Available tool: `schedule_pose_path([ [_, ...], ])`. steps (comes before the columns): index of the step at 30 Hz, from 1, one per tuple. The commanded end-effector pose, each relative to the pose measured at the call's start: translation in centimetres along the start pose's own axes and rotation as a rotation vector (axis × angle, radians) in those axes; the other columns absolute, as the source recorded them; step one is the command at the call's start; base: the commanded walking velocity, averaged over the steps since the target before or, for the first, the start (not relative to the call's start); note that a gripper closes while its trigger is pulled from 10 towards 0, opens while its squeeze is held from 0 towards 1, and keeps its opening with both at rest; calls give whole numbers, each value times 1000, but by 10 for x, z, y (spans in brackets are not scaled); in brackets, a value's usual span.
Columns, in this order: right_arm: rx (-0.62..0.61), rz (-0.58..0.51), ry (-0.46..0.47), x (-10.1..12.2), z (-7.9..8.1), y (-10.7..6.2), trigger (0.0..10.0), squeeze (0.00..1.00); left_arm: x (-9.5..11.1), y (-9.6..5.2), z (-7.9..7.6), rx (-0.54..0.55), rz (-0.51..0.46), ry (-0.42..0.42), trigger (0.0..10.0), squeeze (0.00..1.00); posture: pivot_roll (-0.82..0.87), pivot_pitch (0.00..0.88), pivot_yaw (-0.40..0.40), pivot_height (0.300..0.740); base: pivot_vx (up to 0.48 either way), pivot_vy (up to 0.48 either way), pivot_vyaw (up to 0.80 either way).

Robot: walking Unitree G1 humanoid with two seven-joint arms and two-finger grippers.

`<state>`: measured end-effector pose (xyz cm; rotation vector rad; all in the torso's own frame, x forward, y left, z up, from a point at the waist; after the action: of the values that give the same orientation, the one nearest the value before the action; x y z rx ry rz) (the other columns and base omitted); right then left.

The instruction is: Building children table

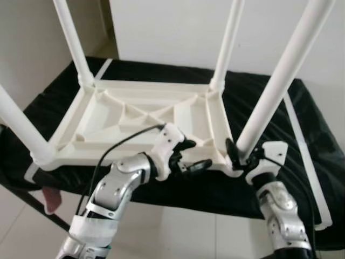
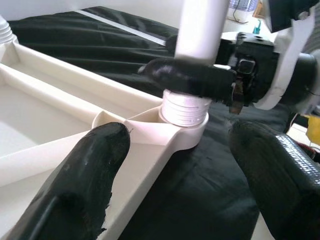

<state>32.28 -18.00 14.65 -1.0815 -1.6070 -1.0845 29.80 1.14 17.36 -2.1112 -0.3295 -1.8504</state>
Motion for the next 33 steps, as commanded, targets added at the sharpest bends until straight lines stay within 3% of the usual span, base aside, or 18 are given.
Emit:
schedule_pose_path([
  [1,65,27,11,-7,4,1,10000,0,-6,2,8,114,-1,-1,10000,0,17,6,-16,740,0,0,0],
  [7,225,44,-35,-8,2,7,10000,0,-12,6,4,93,23,20,10000,0,22,0,-19,740,0,0,0],
  [16,344,85,-68,-15,-9,14,10000,0,-18,13,-1,78,29,32,10000,0,22,0,-21,740,0,0,0],
  [17,357,99,-74,-19,-10,14,6784,0,-21,14,-1,80,31,28,10000,0,25,0,-21,740,0,0,0],
  [20,362,103,-74,-20,-11,14,6784,0,-22,14,-1,81,32,27,10000,0,25,0,-21,740,0,0,0],
  [21,360,105,-69,-21,-12,14,0,0,-25,14,0,84,32,50,10000,0,24,0,-21,740,0,0,0],
  [26,366,110,-59,-24,-14,12,0,0,-33,12,3,103,59,121,10000,0,25,0,-26,740,0,0,0],
  [33,322,101,-5,-25,-14,10,0,0,-35,13,4,115,62,134,10000,0,27,0,-34,740,0,0,0],
])
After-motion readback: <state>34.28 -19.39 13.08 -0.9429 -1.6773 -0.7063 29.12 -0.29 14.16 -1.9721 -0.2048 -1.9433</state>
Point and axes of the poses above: a point about 5 cm out from each wrist's last joint towards the gripper, its own y axis pointing out of the wrist towards the gripper, its own x axis along the axis of the wrist's last joint, z = x × y, the point moved 4 cm from there along y, pointing out of the wrist towards the gripper, and after that the axes turned 11 degrees about -y, right-handed, at the moved point
